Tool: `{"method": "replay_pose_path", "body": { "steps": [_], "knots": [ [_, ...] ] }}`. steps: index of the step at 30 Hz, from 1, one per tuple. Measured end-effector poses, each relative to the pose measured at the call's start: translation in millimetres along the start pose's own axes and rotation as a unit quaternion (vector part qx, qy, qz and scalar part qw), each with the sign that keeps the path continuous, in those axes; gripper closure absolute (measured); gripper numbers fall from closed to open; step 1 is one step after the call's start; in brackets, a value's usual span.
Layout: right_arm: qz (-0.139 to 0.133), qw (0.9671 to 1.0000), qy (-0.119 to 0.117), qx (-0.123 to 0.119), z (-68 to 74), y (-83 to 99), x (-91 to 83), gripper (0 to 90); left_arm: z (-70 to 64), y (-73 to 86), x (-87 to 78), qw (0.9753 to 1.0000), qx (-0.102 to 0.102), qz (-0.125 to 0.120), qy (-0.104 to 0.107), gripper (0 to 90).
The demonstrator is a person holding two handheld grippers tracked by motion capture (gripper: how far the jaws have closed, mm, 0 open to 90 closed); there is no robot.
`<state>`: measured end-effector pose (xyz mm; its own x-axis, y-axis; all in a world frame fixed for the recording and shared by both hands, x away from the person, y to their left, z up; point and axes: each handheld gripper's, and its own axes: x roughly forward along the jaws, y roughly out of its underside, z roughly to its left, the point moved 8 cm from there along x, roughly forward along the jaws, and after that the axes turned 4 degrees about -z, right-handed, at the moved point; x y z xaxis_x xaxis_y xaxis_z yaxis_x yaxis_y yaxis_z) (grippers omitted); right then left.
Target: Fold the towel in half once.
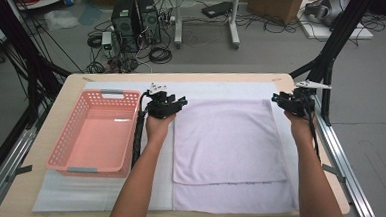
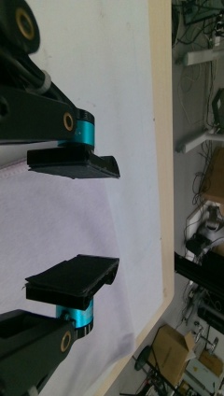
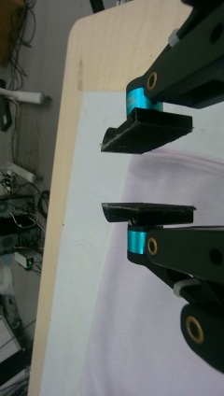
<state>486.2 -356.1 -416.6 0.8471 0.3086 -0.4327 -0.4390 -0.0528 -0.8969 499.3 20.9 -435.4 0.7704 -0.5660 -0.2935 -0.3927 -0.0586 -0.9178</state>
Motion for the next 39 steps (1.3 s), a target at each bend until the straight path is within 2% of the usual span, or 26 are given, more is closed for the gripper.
{"method": "replay_pose_path", "body": {
  "steps": [1, 3, 4, 5, 6, 8, 10, 14, 15, 16, 19, 22, 24, 27, 30, 33, 39],
  "knots": [
    [0.001, 1.0, -0.002, -0.001, 0.2, 0.9, -3.4, 62.7, -2.0, 1.0, -2.4, 1.0, 0.001, -0.001, 0.004, 50.0],
    [0.006, 0.9999, -0.01, 0.0, 2.0, 3.8, -10.4, 60.4, -7.7, 5.0, -6.3, 0.9997, 0.005, 0.021, 0.013, 48.7],
    [0.004, 0.9999, -0.014, 0.002, 3.1, 5.1, -15.1, 59.8, -10.0, 5.4, -8.7, 0.9997, 0.009, 0.019, 0.012, 47.2],
    [0.0, 0.9999, -0.015, 0.004, 3.5, 6.3, -18.9, 59.0, -14.1, 4.8, -14.1, 0.9998, 0.013, -0.006, 0.011, 47.4],
    [-0.002, 0.9998, -0.019, 0.009, 4.0, 9.7, -25.1, 57.8, -17.0, 5.5, -17.5, 0.9997, 0.016, -0.013, 0.011, 47.8],
    [0.007, 0.9998, -0.016, 0.002, 3.8, 18.3, -33.8, 57.1, -22.9, 10.2, -21.2, 0.9996, 0.02, 0.0, 0.021, 45.9],
    [0.016, 0.9998, -0.014, -0.003, 2.5, 26.9, -42.4, 55.1, -26.8, 14.0, -26.8, 0.9991, 0.035, -0.006, 0.023, 45.4],
    [0.017, 0.9996, -0.024, 0.002, 5.9, 39.2, -60.8, 54.6, -29.0, 24.7, -38.5, 0.9994, 0.02, -0.011, 0.025, 45.0],
    [0.02, 0.9995, -0.025, -0.002, 7.2, 43.4, -64.5, 54.5, -29.9, 28.2, -41.5, 0.9994, 0.019, -0.001, 0.028, 45.0],
    [0.026, 0.9993, -0.025, -0.007, 8.6, 48.1, -68.1, 54.5, -31.7, 31.6, -43.8, 0.9992, 0.02, 0.012, 0.031, 44.5],
    [0.032, 0.999, -0.031, -0.009, 14.6, 61.9, -79.1, 54.2, -39.0, 37.0, -55.4, 0.9988, 0.037, -0.007, 0.033, 45.7],
    [0.032, 0.9987, -0.039, -0.006, 21.5, 75.7, -89.4, 53.7, -43.8, 45.0, -63.6, 0.9987, 0.033, -0.001, 0.038, 45.7],
    [0.036, 0.9987, -0.036, -0.007, 24.3, 85.0, -96.4, 54.2, -47.2, 49.4, -69.9, 0.9987, 0.028, 0.003, 0.043, 45.7],
    [0.046, 0.9985, -0.029, -0.005, 26.5, 99.2, -107.7, 54.3, -53.5, 56.5, -80.2, 0.9983, 0.029, -0.001, 0.051, 44.0],
    [0.051, 0.9983, -0.027, -0.006, 28.3, 114.0, -119.0, 53.8, -57.6, 66.4, -90.1, 0.9978, 0.043, 0.011, 0.049, 43.0],
    [0.056, 0.998, -0.03, -0.004, 29.7, 126.9, -129.4, 53.8, -59.9, 76.8, -102.1, 0.9979, 0.037, 0.017, 0.051, 43.3],
    [0.053, 0.9978, -0.039, -0.005, 37.3, 133.1, -150.7, 53.9, -62.5, 99.9, -127.8, 0.9972, 0.04, 0.035, 0.053, 44.9]
  ]
}}
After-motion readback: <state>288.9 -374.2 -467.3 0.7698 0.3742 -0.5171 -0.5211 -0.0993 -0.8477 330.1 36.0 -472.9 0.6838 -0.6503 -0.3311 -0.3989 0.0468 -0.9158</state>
